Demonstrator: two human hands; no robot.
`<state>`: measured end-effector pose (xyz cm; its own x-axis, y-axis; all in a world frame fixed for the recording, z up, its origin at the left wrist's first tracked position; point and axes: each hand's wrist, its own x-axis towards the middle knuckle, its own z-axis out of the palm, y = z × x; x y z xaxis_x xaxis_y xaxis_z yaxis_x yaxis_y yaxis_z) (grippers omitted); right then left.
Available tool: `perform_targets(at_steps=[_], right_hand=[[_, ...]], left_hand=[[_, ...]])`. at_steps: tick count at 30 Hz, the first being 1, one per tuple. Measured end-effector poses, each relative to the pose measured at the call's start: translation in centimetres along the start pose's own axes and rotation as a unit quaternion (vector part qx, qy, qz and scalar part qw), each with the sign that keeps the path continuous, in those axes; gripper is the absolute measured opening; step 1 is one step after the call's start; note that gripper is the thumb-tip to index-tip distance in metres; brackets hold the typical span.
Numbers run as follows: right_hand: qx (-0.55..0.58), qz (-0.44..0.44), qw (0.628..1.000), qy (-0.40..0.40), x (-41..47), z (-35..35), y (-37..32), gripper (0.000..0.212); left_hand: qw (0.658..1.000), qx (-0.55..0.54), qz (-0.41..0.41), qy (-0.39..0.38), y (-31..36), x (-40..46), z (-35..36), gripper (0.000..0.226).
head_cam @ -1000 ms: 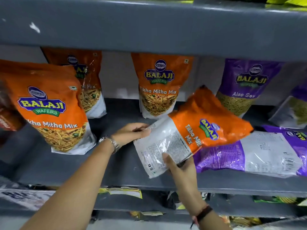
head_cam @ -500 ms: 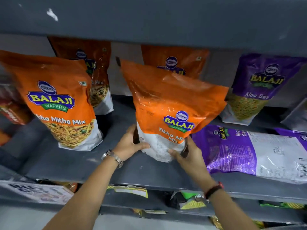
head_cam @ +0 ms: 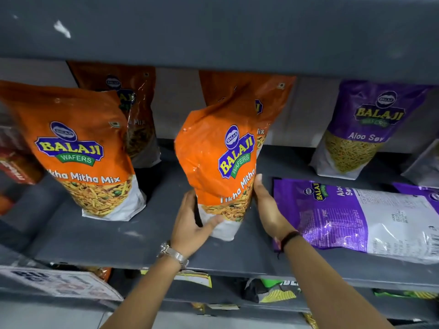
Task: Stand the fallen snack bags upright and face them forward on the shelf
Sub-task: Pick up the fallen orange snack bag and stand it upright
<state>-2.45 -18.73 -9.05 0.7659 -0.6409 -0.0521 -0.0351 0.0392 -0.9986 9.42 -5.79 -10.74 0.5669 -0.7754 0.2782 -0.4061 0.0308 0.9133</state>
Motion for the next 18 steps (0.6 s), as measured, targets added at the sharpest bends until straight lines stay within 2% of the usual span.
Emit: perform_targets(at_steps=[4, 8, 13, 14, 16, 18], right_hand=[[-0.017, -0.061, 0.995, 0.077, -1.8, -0.5, 0.8, 0.041], [-0.079, -0.067, 0.993, 0.053, -2.7, -0.4, 0.7, 0.061], [-0.085, -0.062, 0.994, 0.033, -3.0, -0.6, 0.0, 0.050], [-0.092, -0.060, 0.994, 0.027, -3.1, -1.0, -0.3, 0.056], [-0.116, -0.054, 0.990, 0.056, -3.2, -3.3, -1.5, 0.068], [-0.159, -0.057, 0.981, 0.096, -3.4, -7.3, -3.2, 0.056]], left_hand=[[0.998, -0.009, -0.029, 0.058, -1.2, 1.6, -1.5, 0.043], [0.997, -0.012, -0.044, 0.067, -1.7, 2.1, -1.2, 0.042], [0.994, -0.032, -0.064, 0.078, -0.6, 1.7, -0.8, 0.050], [0.992, -0.027, -0.056, 0.111, -0.1, 1.4, -0.9, 0.053], [0.978, 0.063, 0.005, 0.200, 1.5, 0.6, -0.4, 0.057], [0.957, 0.140, 0.090, 0.239, 4.0, -0.4, 1.6, 0.059]])
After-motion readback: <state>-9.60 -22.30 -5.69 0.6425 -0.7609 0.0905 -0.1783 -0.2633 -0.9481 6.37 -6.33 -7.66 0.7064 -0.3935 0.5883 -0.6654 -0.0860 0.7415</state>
